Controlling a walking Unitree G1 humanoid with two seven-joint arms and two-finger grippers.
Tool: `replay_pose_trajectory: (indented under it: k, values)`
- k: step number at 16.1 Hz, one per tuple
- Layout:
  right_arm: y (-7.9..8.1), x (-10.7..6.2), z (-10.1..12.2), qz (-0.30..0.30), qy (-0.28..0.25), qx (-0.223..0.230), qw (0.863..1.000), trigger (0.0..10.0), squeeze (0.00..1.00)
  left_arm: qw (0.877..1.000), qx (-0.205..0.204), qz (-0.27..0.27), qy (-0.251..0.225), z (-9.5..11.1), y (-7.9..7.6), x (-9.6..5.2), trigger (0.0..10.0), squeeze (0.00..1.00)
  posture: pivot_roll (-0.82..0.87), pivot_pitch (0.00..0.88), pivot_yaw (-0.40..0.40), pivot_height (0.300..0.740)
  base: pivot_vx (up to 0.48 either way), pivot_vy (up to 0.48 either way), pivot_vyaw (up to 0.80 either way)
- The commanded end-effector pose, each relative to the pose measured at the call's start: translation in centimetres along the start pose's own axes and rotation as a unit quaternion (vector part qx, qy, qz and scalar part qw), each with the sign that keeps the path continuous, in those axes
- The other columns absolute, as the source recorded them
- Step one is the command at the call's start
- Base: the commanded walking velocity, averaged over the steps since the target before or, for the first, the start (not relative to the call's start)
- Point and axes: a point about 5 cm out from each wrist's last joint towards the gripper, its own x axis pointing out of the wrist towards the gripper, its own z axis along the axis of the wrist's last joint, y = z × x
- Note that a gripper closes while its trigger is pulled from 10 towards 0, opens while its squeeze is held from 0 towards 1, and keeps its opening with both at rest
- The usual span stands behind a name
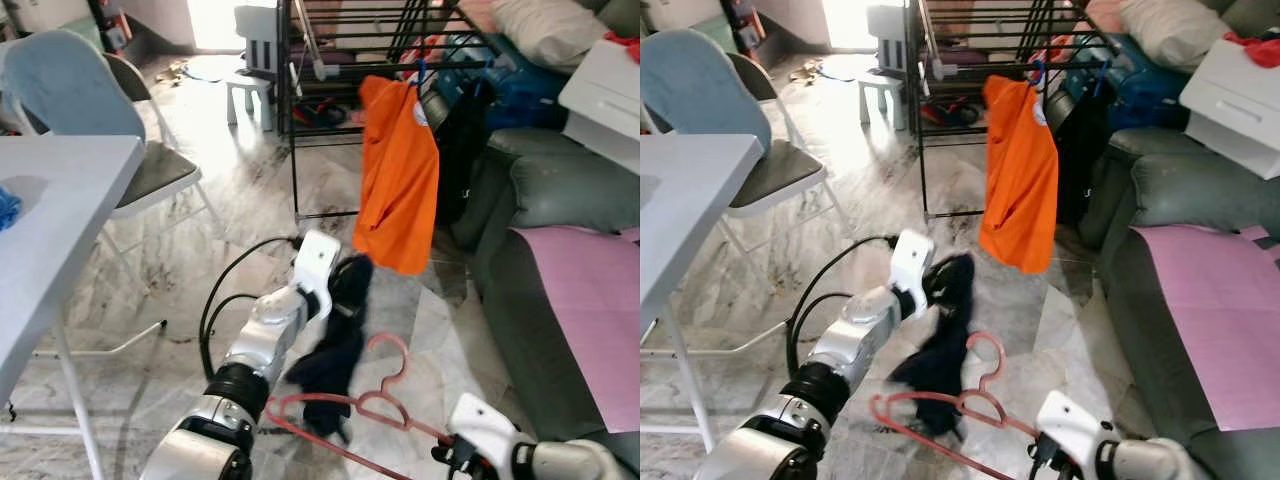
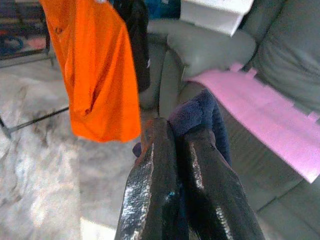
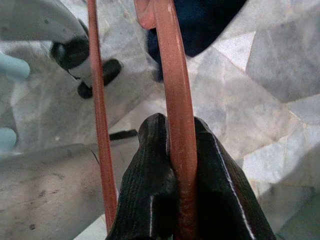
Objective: Hang hanger
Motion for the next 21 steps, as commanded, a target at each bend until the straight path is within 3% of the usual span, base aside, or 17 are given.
replay_pose_trajectory:
  k: [1,4,6,7,9,11,13,14,16,17,18,21]
  values:
    - [-0.1,0.4,-0.8,-0.01,0.014,0.004,1.0,10.0,0.0,0.999,0.0,-0.001,-0.032,2.0,0.1,0.4,10.0,0.0,-0.03,0.0,-0.026,0.74,0.0,0.0,0.0]
    - [-0.5,1.0,-2.1,-0.048,0.028,0.024,0.998,10.0,0.0,0.999,-0.01,0.01,-0.038,2.6,0.5,0.4,10.0,0.0,-0.03,0.0,-0.023,0.74,0.0,0.0,0.0]
    - [-0.6,1.1,-1.5,-0.057,0.007,0.029,0.998,10.0,0.0,0.999,0.007,0.023,-0.029,2.3,1.0,0.2,10.0,0.0,-0.04,0.0,-0.019,0.74,0.0,0.0,0.0]
    - [-0.7,0.8,-0.9,-0.067,-0.012,0.028,0.997,10.0,0.0,0.999,0.022,0.033,-0.023,2.0,1.3,0.0,10.0,0.0,-0.04,0.0,-0.018,0.74,0.0,0.0,0.0]
    - [-1.0,-1.0,1.0,-0.098,-0.078,0.03,0.992,10.0,0.0,0.991,0.103,0.089,0.016,0.9,2.9,-0.6,10.0,0.0,-0.04,0.0,-0.014,0.74,0.0,0.0,0.0]
    - [-1.4,-2.1,1.9,-0.127,-0.115,0.033,0.985,10.0,0.0,0.985,0.129,0.111,0.031,0.5,3.9,-1.1,10.0,0.0,-0.05,0.0,-0.008,0.74,0.0,0.0,0.0]
    - [-2.8,-3.9,2.7,-0.209,-0.16,0.05,0.963,10.0,0.0,0.977,0.133,0.162,0.046,-0.3,6.0,-2.4,10.0,0.0,-0.06,0.0,0.002,0.74,0.0,0.0,0.0]
    - [-3.9,-4.5,2.5,-0.267,-0.173,0.069,0.945,10.0,0.0,0.978,0.089,0.183,0.052,-1.3,7.0,-3.5,10.0,0.0,-0.06,0.0,0.003,0.74,0.0,0.0,0.0]
    - [-4.6,-4.6,2.4,-0.321,-0.196,0.117,0.919,10.0,0.0,0.972,0.057,0.22,0.053,-2.4,8.0,-4.8,10.0,0.0,-0.06,0.0,0.0,0.74,0.0,0.0,0.0]
    - [-5.2,-4.5,2.3,-0.366,-0.2,0.147,0.897,10.0,0.0,0.969,0.035,0.243,0.042,-2.8,8.3,-5.3,10.0,0.0,-0.05,0.0,-0.004,0.74,0.0,0.0,0.0]
    - [-5.7,-4.1,2.3,-0.411,-0.206,0.185,0.868,10.0,0.0,0.963,-0.013,0.264,0.046,-3.8,8.4,-5.8,10.0,0.0,-0.04,0.0,-0.011,0.74,0.0,0.0,0.0]
    - [-5.3,-2.2,3.4,-0.425,-0.221,0.238,0.845,10.0,0.0,0.966,-0.036,0.253,0.04,-4.7,7.3,-5.6,10.0,0.0,-0.03,0.0,-0.026,0.74,0.0,0.0,0.0]
